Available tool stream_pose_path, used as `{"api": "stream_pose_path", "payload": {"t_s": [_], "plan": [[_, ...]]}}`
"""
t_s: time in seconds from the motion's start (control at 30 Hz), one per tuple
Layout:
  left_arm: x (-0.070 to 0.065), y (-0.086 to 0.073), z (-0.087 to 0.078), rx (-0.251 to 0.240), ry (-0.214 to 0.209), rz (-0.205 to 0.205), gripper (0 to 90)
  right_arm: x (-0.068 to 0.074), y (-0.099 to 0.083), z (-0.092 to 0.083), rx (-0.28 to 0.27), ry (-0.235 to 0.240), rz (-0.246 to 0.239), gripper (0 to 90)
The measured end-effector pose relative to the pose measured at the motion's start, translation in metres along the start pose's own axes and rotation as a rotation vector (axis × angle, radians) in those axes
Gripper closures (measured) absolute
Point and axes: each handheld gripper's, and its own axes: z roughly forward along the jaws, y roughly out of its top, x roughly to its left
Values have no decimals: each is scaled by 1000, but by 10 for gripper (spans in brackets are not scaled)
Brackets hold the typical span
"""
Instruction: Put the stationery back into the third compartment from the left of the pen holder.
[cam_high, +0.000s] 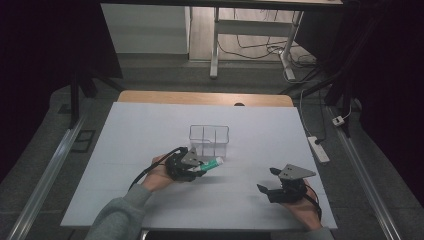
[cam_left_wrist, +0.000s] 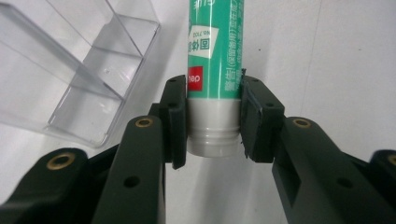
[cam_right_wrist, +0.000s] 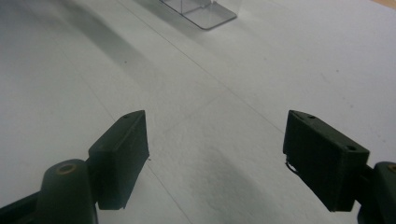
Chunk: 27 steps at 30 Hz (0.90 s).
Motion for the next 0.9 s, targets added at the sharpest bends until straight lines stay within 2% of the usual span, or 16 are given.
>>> {"api": "stream_pose_path", "payload": {"t_s": [0.3,0.5,0.67,0.9], "plan": [[-2,6,6,12,9,8,647,12,13,11,14,36,-40,216],[-5,10,10,32,10,19,647,16,21,17,16,43,-56,223],[-9,14,15,44,22,44,647,18,26,21,18,40,-69,224],[-12,20,21,57,12,56,647,22,36,26,8,47,-84,229]]}}
